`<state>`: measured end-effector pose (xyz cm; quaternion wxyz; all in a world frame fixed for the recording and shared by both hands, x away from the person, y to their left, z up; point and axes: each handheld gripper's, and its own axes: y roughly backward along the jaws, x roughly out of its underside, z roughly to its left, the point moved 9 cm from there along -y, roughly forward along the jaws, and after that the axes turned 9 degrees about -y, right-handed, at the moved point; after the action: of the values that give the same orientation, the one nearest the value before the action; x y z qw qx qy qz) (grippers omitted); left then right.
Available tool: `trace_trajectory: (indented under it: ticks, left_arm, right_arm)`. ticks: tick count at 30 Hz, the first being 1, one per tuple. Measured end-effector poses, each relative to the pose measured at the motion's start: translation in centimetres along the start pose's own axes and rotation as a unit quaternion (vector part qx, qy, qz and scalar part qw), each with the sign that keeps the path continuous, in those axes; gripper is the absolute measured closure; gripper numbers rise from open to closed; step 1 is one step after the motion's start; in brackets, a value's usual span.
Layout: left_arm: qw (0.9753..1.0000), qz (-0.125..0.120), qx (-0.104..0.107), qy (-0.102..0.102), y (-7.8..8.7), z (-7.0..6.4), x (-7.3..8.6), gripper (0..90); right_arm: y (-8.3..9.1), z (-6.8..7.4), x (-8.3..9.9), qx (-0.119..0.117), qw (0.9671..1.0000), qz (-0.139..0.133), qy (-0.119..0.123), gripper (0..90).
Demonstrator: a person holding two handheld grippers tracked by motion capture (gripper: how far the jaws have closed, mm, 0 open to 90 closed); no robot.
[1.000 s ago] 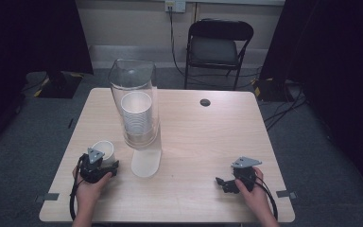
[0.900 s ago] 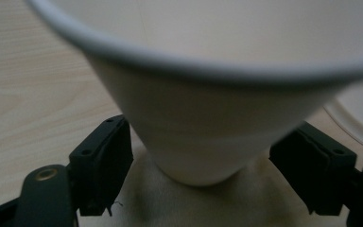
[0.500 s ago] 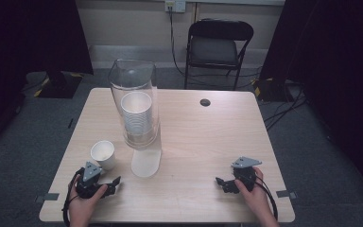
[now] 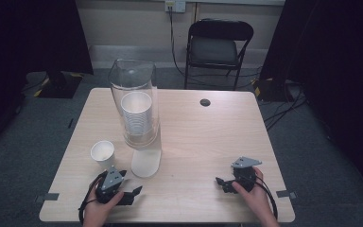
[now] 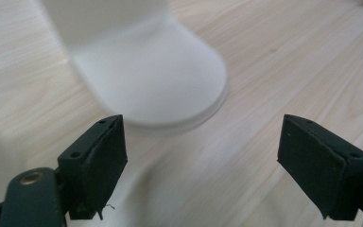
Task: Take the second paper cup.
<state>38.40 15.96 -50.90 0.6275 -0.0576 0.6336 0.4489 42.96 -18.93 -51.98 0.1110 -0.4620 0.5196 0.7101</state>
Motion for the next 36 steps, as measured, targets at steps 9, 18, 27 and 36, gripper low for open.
trace_trajectory:
  ticks: [9, 18, 27, 36]
  left_arm:
    - [0.9997, 0.021, 0.015, -0.005, -2.4, -0.2, -0.4, 17.4]
    - [0.9995, 0.021, -0.005, 0.024, -2.6, 0.8, -0.4, 16.6]
    - [0.9994, 0.021, -0.003, 0.027, -2.7, 0.7, -0.5, 15.9]
    - [0.9989, 0.036, -0.027, 0.013, -3.6, 1.3, -0.8, 16.0]
  right_arm:
    - [-0.3, 2.4, -1.5, -0.036, 0.9989, -0.029, -0.001, 14.6]
    - [-2.3, 10.6, -6.7, -0.133, 0.9891, -0.047, 0.043, 18.1]
    - [-3.1, 12.3, -7.7, -0.130, 0.9887, -0.047, 0.057, 17.3]
    - [-3.9, 12.7, -7.9, -0.131, 0.9889, -0.039, 0.058, 17.1]
